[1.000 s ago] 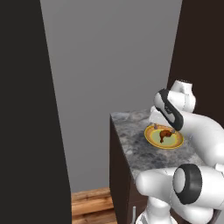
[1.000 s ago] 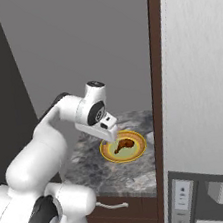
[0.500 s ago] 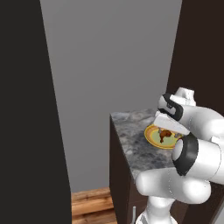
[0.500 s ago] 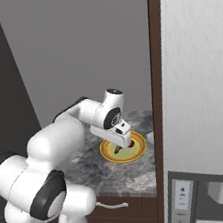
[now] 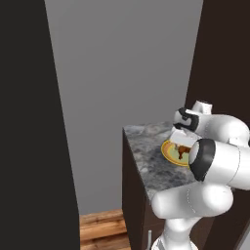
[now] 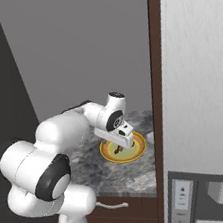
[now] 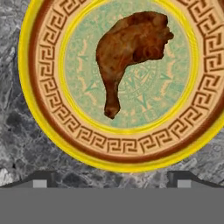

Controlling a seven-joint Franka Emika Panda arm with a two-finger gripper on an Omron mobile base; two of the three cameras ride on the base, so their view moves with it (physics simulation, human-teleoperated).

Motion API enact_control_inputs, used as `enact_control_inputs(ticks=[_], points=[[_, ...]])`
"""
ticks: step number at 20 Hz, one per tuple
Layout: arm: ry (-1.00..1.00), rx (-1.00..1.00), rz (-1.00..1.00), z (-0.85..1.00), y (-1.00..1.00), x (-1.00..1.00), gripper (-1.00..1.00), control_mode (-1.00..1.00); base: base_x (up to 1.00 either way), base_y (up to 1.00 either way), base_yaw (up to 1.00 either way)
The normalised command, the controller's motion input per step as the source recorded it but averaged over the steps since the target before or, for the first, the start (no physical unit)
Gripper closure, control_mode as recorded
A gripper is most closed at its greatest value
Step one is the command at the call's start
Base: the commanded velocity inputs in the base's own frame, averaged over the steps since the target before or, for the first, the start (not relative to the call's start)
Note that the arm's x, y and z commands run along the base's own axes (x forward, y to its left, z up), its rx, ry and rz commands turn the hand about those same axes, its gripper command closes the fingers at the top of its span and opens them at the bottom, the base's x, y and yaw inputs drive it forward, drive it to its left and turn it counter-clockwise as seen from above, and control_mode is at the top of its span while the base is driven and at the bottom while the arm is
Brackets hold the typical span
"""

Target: Place the chicken drumstick on the counter behind the older chicken drumstick on the same shelf of the fridge to maintain FIFO order. Close the fridge door when finished.

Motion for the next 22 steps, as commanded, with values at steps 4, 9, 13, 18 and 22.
enact_control_inputs(ticks=[4, 9, 13, 18, 22], points=[[0.0, -0.08, 0.0, -0.42, 0.0, 0.26, -1.0, -1.0, 0.0, 0.0, 0.0], [0.01, -0.03, 0.0, -0.25, 0.0, 0.24, -1.0, -1.0, 0.0, 0.0, 0.0], [0.0, 0.0, 0.0, 0.0, -0.08, 0.14, -1.0, -1.0, 0.0, 0.0, 0.0], [0.0, 0.0, 0.0, -0.04, -0.07, 0.11, -1.0, -1.0, 0.0, 0.0, 0.0], [0.0, 0.0, 0.0, -0.08, -0.01, 0.18, -1.0, -1.0, 0.0, 0.0, 0.0]])
